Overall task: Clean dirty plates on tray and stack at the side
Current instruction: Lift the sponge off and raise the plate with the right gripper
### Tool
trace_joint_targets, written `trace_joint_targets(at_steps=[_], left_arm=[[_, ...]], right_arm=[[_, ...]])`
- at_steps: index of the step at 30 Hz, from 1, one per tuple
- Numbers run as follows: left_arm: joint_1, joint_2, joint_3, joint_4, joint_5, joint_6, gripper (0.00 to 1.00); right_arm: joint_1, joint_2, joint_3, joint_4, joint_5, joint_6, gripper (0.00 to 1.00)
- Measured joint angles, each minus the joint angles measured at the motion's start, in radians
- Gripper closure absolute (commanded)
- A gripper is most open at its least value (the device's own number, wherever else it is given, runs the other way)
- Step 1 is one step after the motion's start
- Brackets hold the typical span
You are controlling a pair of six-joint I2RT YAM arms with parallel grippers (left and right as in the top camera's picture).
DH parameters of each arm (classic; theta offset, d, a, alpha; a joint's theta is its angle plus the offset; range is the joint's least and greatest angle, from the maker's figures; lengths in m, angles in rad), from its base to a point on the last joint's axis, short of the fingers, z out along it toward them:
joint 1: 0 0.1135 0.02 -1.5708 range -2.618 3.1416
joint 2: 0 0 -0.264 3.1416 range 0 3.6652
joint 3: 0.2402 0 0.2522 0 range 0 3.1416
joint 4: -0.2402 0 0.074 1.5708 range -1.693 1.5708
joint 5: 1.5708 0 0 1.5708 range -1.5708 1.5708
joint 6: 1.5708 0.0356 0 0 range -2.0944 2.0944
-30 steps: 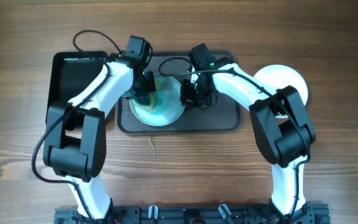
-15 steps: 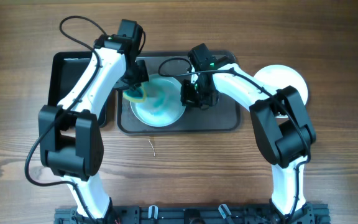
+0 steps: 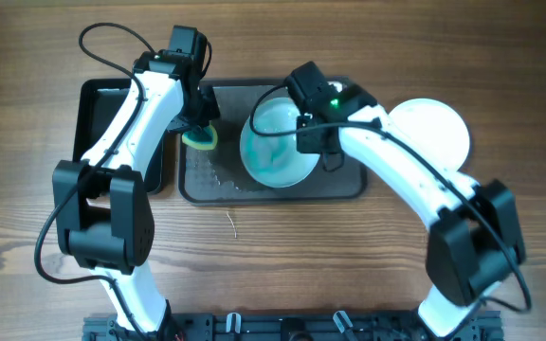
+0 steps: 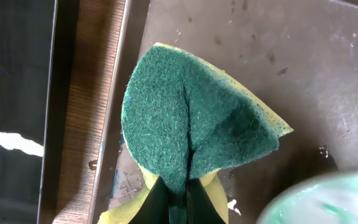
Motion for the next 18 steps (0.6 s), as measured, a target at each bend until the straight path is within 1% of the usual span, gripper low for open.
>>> trace_joint_targets(at_steps=[6,11,18], left_arm=[[0.000,0.000,0.000,0.002,0.000,0.000,0.96],[0.000,0.000,0.000,0.002,0.000,0.000,0.96],[0.000,0.000,0.000,0.002,0.000,0.000,0.96]], right_arm=[[0.104,-0.086,0.000,-0.025,0.268,-0.005,0.96],[0.176,-0.114,0.000,-0.058,0.443,-0.014,0.96],[0.225,-0.125,0.000,-0.114,0.656,-0.033,0.96]])
